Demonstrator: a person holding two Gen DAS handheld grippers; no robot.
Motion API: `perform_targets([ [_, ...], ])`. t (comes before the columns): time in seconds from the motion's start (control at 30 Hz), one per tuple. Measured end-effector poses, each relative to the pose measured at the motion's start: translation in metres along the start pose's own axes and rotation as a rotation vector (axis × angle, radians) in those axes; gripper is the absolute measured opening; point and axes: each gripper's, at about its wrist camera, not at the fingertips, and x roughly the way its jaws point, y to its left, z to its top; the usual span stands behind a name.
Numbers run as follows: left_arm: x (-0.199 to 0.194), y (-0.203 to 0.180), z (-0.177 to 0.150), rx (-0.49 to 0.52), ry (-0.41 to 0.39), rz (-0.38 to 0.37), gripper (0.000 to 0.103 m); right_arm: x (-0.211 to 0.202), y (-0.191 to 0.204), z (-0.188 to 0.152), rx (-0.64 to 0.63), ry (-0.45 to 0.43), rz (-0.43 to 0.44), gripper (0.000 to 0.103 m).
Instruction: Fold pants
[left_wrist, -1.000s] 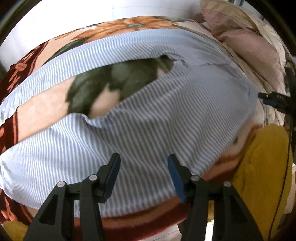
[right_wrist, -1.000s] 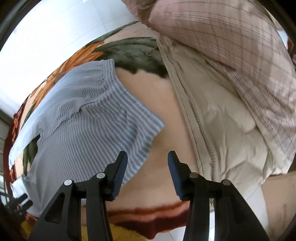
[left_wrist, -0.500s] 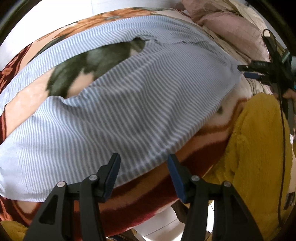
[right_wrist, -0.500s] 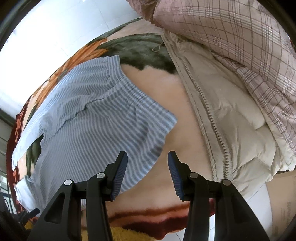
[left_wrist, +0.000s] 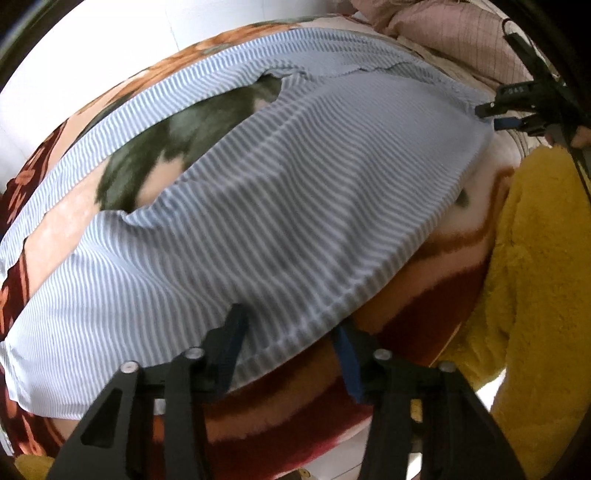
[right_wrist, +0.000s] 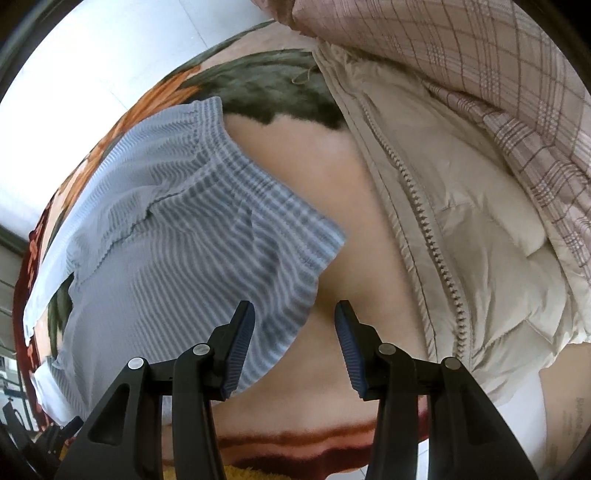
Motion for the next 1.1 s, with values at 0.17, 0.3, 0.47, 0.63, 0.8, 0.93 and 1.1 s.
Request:
perform_targets([
  [0.17, -0.001, 0.004, 0.011, -0.025, -0.026, -0.028, 0.009, 0.003, -0.005, 0.001, 0.025, 0.000, 0.033, 0.046],
  [0.3, -0.018, 0.009, 0.017, -0.046, -0.070, -0.047, 0.006, 0.003, -0.009, 0.002, 0.037, -0.009, 0.078, 0.037],
  [0.47, -0.048, 0.021, 0.026, -0.102, -0.138, -0.058, 0.005, -0.014, -0.005, 0.004, 0.015, -0.071, 0.156, 0.005],
  [0.63, -0.078, 0.027, 0.037, -0.139, -0.212, -0.050, 0.005, -0.041, 0.004, 0.012, -0.003, -0.143, 0.198, 0.005],
  [0.8, -0.099, 0.045, 0.051, -0.200, -0.269, -0.041, 0.005, -0.061, 0.020, 0.028, -0.013, -0.190, 0.246, 0.005],
  [0.93, -0.106, 0.067, 0.070, -0.251, -0.294, -0.025, 0.005, -0.064, 0.040, 0.050, -0.044, -0.209, 0.258, 0.005],
  [1.1, -0.105, 0.099, 0.108, -0.291, -0.309, 0.020, 0.005, -0.060, 0.070, 0.086, -0.070, -0.237, 0.272, 0.005],
])
